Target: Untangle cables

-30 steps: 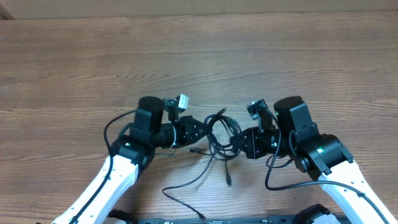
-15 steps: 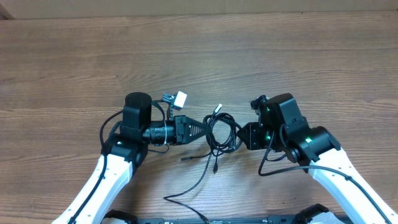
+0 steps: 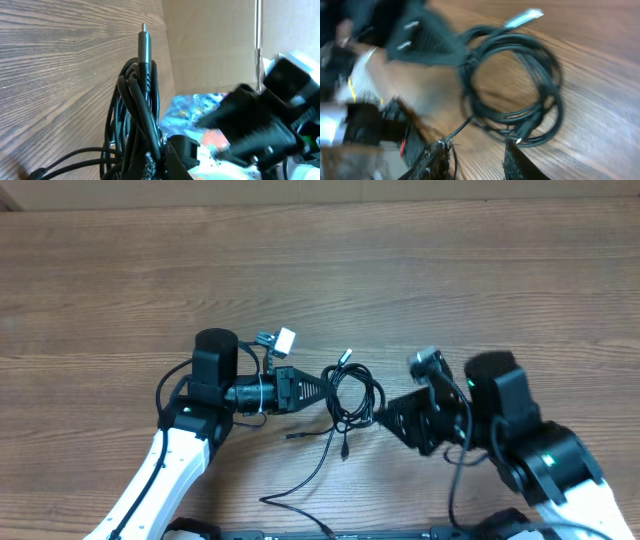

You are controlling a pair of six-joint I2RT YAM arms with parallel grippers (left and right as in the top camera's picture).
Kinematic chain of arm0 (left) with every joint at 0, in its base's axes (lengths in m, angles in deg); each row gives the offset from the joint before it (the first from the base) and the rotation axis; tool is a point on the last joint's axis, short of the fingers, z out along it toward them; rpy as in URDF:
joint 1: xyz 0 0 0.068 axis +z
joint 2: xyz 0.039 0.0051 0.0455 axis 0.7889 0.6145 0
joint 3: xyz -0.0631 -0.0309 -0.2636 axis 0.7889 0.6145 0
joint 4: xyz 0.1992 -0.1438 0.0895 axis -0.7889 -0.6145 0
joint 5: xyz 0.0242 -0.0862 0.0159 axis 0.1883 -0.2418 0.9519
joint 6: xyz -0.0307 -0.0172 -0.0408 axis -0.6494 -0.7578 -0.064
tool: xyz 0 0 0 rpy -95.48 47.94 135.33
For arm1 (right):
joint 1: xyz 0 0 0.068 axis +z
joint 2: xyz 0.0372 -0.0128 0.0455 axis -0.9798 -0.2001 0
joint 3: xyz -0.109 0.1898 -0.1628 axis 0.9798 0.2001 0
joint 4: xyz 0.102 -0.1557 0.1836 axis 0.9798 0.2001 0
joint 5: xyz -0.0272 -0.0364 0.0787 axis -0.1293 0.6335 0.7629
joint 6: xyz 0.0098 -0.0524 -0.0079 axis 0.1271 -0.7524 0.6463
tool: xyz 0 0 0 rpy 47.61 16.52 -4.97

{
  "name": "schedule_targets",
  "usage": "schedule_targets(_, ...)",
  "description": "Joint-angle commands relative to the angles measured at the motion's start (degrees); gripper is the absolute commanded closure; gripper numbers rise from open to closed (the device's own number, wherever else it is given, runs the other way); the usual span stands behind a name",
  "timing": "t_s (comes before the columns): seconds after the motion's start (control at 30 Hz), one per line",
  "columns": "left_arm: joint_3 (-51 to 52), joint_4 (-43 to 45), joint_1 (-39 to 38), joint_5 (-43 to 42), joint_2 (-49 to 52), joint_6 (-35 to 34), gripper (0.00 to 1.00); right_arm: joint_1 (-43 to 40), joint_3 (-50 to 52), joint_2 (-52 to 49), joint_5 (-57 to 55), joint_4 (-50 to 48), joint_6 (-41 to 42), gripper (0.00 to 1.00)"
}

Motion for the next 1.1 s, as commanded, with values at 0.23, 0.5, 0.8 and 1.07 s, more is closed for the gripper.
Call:
schedule_targets(0.23,-0.9,0.3,2.1,-12.6,-1.2,-2.0,0.96,0.0,-1.5,0.1,16.2,2.3,-22.3,0.44)
schedule_targets(0.5,-0.9,0.6,2.1,-12.3,-1.2,-3.4,0.96,0.0,-1.5,-9.9,22.6,-1.6,-22.4,0.43)
schedule_targets(0.8,-0.9,0.7,2.1,-12.4,-1.2,-4.1,0.96,0.0,-1.5,-17.0,24.9,-4.8,-24.0,0.47)
schedule_targets(1.07,-0.9,1.6,2.1,-12.8,-1.2,-5.8,0.96,0.0,-1.5,-17.5,27.5,-6.3,-28.7,0.55)
